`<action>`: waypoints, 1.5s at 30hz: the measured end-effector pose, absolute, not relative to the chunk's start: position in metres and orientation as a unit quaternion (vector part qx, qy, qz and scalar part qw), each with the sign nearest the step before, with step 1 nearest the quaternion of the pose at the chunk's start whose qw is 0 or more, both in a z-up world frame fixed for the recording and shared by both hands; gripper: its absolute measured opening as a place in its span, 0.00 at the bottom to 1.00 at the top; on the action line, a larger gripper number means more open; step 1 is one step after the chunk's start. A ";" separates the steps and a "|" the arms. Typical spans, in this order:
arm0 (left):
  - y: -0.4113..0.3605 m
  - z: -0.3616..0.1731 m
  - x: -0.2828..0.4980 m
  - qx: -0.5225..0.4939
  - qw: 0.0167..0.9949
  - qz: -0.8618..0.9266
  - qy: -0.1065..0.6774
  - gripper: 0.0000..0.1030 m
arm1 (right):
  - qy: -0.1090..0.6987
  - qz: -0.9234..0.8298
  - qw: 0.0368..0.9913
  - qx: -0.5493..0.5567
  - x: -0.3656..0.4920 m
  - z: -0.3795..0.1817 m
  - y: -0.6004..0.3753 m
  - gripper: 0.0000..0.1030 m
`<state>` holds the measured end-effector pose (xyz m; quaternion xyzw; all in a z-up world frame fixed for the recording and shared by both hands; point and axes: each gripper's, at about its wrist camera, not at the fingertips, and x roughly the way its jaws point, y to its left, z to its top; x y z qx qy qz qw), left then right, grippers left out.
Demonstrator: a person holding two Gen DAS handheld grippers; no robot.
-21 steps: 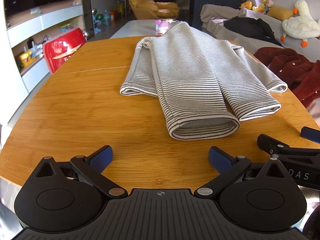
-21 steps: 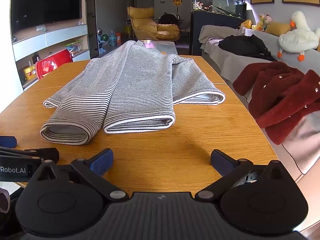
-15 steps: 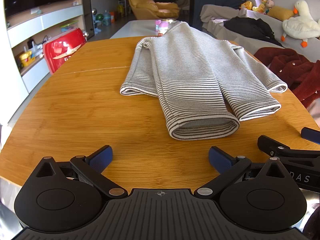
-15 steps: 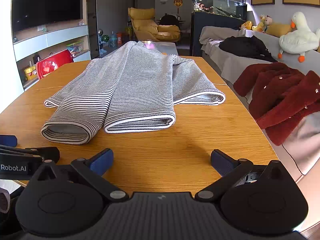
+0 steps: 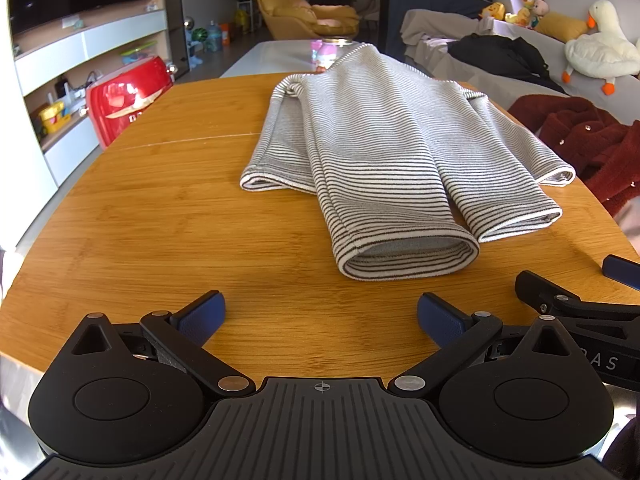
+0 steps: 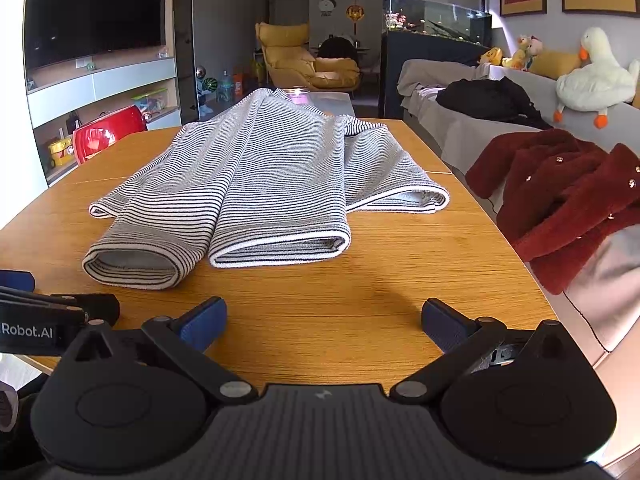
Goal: Fold clothes
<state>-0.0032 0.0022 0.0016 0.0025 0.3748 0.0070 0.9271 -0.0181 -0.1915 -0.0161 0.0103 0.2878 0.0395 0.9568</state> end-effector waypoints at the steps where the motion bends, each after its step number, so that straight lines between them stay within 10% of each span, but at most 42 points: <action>1: 0.002 0.002 -0.003 0.003 0.927 0.007 0.375 1.00 | 0.290 0.039 0.956 0.009 -0.018 -0.016 -0.192 1.00; 45: 0.000 0.000 -0.001 0.001 0.926 0.008 0.376 1.00 | 0.292 0.036 0.956 0.010 -0.017 -0.017 -0.193 1.00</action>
